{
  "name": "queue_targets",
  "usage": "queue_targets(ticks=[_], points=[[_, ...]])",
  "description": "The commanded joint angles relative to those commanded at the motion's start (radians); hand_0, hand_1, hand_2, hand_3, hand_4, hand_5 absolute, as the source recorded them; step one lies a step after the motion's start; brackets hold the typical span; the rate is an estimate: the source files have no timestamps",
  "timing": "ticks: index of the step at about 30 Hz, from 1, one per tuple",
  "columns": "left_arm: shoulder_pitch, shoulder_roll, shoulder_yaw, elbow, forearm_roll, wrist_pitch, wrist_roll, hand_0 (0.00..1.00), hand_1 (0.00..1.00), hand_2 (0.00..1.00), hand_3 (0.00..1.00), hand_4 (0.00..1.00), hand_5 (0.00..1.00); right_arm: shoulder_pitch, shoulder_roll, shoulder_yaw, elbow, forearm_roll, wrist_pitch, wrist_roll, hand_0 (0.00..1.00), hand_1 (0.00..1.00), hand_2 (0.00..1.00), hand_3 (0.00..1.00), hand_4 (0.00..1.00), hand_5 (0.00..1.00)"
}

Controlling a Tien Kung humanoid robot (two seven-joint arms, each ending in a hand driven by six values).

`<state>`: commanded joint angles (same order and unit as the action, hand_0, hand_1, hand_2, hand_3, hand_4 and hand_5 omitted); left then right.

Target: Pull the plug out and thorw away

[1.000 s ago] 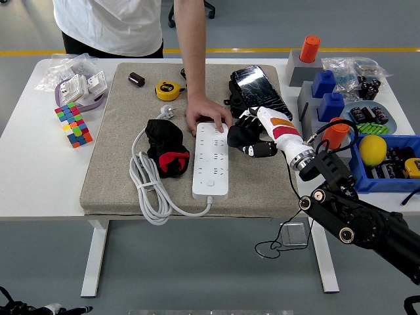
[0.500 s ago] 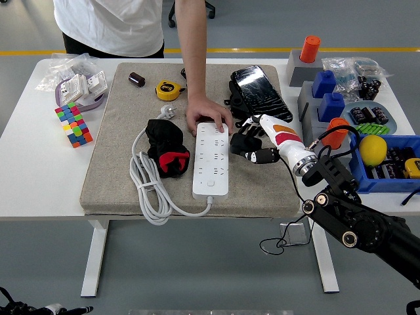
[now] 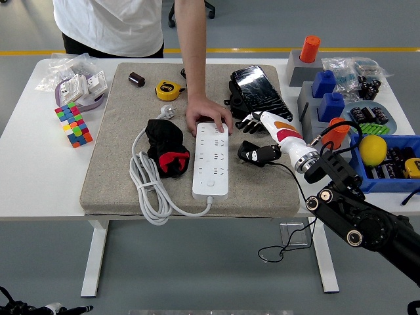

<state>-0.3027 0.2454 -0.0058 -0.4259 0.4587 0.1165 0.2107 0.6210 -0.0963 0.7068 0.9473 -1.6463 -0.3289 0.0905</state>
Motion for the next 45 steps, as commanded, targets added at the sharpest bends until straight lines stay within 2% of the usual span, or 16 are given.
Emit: queue_targets(ticks=[3, 4, 6, 9, 10, 15, 16, 21, 22, 27, 28, 36, 39, 40, 45], points=[[0.0, 0.0, 0.0, 0.0, -0.002, 0.0, 0.0, 0.527, 0.665, 0.693, 0.661, 0.827, 0.688, -0.007, -0.004, 0.013, 0.02, -0.005, 0.014, -0.006, 0.651, 0.657, 0.669, 0.728, 0.998, 0.154], [0.001, 0.0, -0.001, 0.0, -0.001, 0.0, 0.0, 0.528, 0.665, 0.693, 0.66, 0.826, 0.688, -0.013, -0.008, 0.021, 0.036, -0.008, 0.017, -0.008, 0.707, 0.701, 0.702, 0.747, 0.998, 0.189], [0.001, -0.001, -0.002, 0.0, 0.0, 0.0, 0.001, 0.528, 0.665, 0.693, 0.66, 0.826, 0.688, -0.025, -0.016, 0.035, 0.072, -0.012, 0.018, -0.01, 0.707, 0.701, 0.702, 0.747, 0.998, 0.189], [0.002, 0.0, -0.007, 0.0, -0.001, 0.0, 0.0, 0.528, 0.665, 0.693, 0.66, 0.826, 0.688, -0.058, -0.041, 0.06, 0.162, -0.022, 0.035, -0.023, 0.707, 0.701, 0.702, 0.747, 0.998, 0.189], [0.002, 0.0, -0.008, 0.001, -0.003, 0.0, 0.0, 0.527, 0.665, 0.693, 0.661, 0.825, 0.689, -0.064, -0.047, 0.064, 0.187, -0.023, 0.042, -0.027, 0.658, 0.656, 0.675, 0.732, 0.998, 0.196], [0.001, 0.001, -0.009, 0.002, -0.004, 0.0, 0.0, 0.527, 0.665, 0.693, 0.661, 0.825, 0.689, -0.096, -0.085, 0.059, 0.32, 0.014, 0.114, -0.047, 0.658, 0.656, 0.675, 0.732, 0.998, 0.196], [0.0, 0.001, -0.009, 0.002, -0.002, 0.0, 0.0, 0.527, 0.664, 0.692, 0.661, 0.825, 0.69, -0.1, -0.091, 0.053, 0.345, 0.019, 0.127, -0.051, 0.289, 0.304, 0.366, 0.54, 0.805, 0.002], [-0.002, 0.0, -0.009, 0.002, 0.002, 0.0, 0.0, 0.527, 0.664, 0.692, 0.661, 0.825, 0.69, -0.118, -0.102, 0.038, 0.432, 0.023, 0.221, -0.084, 0.289, 0.304, 0.366, 0.54, 0.805, 0.002], [-0.001, 0.0, -0.009, 0.002, 0.001, -0.001, 0.0, 0.527, 0.664, 0.693, 0.661, 0.825, 0.69, -0.121, -0.104, 0.033, 0.447, 0.023, 0.245, -0.091, 0.002, 0.037, 0.149, 0.522, 0.619, 0.002], [-0.001, 0.0, -0.01, 0.002, -0.004, 0.0, 0.0, 0.527, 0.664, 0.693, 0.661, 0.825, 0.69, -0.124, -0.103, 0.008, 0.481, 0.0, 0.344, -0.135, 0.002, 0.037, 0.149, 0.522, 0.619, 0.002], [-0.001, 0.0, -0.01, 0.002, -0.004, 0.0, 0.0, 0.527, 0.664, 0.693, 0.662, 0.824, 0.688, -0.123, -0.102, 0.002, 0.483, -0.009, 0.355, -0.143, 0.002, 0.002, 0.126, 0.525, 0.639, 0.002], [-0.001, 0.0, -0.008, 0.002, -0.002, 0.0, 0.0, 0.526, 0.664, 0.693, 0.662, 0.823, 0.688, -0.092, -0.085, -0.054, 0.476, -0.059, 0.429, -0.225, 0.002, 0.002, 0.118, 0.556, 0.664, 0.002], [-0.002, 0.002, -0.007, 0.001, -0.003, 0.0, 0.0, 0.526, 0.664, 0.693, 0.662, 0.823, 0.688, -0.079, -0.084, -0.066, 0.478, -0.072, 0.476, -0.269, 0.002, 0.002, 0.118, 0.556, 0.664, 0.002], [-0.002, 0.002, -0.006, 0.001, -0.004, 0.0, 0.0, 0.527, 0.664, 0.693, 0.662, 0.823, 0.689, -0.076, -0.084, -0.069, 0.479, -0.074, 0.491, -0.283, 0.002, 0.002, 0.112, 0.658, 0.686, 0.002], [-0.004, 0.003, -0.002, 0.001, -0.005, 0.0, 0.0, 0.527, 0.664, 0.693, 0.662, 0.823, 0.689, -0.059, -0.077, -0.078, 0.472, -0.075, 0.533, -0.328, 0.002, 0.002, 0.112, 0.658, 0.686, 0.002]])
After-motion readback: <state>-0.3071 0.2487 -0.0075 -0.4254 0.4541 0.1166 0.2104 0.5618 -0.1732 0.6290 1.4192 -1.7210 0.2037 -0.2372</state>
